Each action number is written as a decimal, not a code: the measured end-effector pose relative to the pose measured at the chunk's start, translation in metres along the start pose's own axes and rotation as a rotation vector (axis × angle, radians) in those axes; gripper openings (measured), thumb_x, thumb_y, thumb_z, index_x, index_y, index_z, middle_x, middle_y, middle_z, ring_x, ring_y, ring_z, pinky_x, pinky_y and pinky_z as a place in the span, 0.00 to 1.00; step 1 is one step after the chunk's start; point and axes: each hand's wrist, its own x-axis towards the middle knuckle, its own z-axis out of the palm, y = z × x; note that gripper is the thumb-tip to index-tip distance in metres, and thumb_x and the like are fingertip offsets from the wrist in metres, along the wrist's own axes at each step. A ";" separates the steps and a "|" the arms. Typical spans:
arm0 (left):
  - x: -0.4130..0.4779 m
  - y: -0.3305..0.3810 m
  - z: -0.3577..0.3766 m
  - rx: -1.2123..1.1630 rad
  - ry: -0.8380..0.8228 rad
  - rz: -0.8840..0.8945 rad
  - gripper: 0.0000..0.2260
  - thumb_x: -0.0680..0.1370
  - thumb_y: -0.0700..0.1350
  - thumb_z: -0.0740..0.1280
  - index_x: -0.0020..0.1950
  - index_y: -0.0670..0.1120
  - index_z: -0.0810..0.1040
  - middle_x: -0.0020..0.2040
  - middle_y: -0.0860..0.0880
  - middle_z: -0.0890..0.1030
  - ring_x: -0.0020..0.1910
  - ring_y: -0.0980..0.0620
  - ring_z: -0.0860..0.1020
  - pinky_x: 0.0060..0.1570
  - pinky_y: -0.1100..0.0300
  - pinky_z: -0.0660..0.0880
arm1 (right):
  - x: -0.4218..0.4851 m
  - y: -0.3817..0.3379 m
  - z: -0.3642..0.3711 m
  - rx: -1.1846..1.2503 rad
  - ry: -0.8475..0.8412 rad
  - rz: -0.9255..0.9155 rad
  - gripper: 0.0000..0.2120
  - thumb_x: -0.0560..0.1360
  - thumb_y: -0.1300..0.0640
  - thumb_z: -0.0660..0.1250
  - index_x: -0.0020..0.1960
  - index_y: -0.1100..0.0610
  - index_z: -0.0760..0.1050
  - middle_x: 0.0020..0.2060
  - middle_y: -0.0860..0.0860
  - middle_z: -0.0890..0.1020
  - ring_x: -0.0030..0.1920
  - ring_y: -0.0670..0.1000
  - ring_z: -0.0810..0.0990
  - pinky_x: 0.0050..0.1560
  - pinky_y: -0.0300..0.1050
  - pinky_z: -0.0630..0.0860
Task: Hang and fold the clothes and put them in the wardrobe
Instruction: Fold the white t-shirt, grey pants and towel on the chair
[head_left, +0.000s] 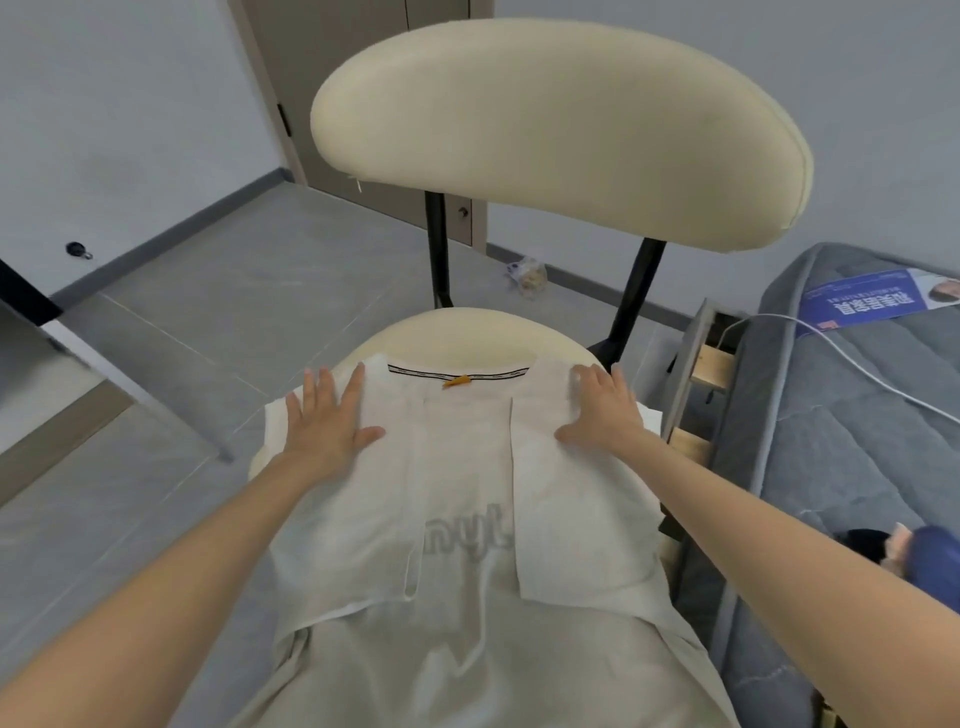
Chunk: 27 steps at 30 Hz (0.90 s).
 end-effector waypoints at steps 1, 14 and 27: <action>0.007 -0.002 -0.001 -0.005 -0.012 -0.019 0.40 0.78 0.60 0.60 0.77 0.50 0.37 0.77 0.38 0.40 0.75 0.39 0.37 0.72 0.41 0.41 | 0.008 -0.001 -0.002 -0.025 -0.022 0.004 0.46 0.69 0.52 0.74 0.76 0.57 0.50 0.76 0.55 0.55 0.77 0.58 0.41 0.74 0.56 0.46; 0.032 -0.008 -0.011 -0.155 0.056 0.030 0.33 0.67 0.59 0.75 0.64 0.42 0.69 0.55 0.45 0.79 0.56 0.42 0.76 0.51 0.52 0.71 | 0.025 0.005 -0.012 -0.083 -0.195 -0.086 0.24 0.70 0.46 0.73 0.58 0.57 0.69 0.56 0.54 0.76 0.52 0.54 0.73 0.47 0.45 0.69; 0.062 0.027 -0.115 -0.013 0.487 0.158 0.16 0.76 0.55 0.66 0.52 0.43 0.74 0.48 0.42 0.80 0.48 0.39 0.77 0.38 0.55 0.63 | 0.063 -0.036 -0.094 -0.232 0.348 -0.141 0.08 0.78 0.53 0.62 0.52 0.56 0.76 0.47 0.55 0.80 0.48 0.59 0.79 0.36 0.44 0.61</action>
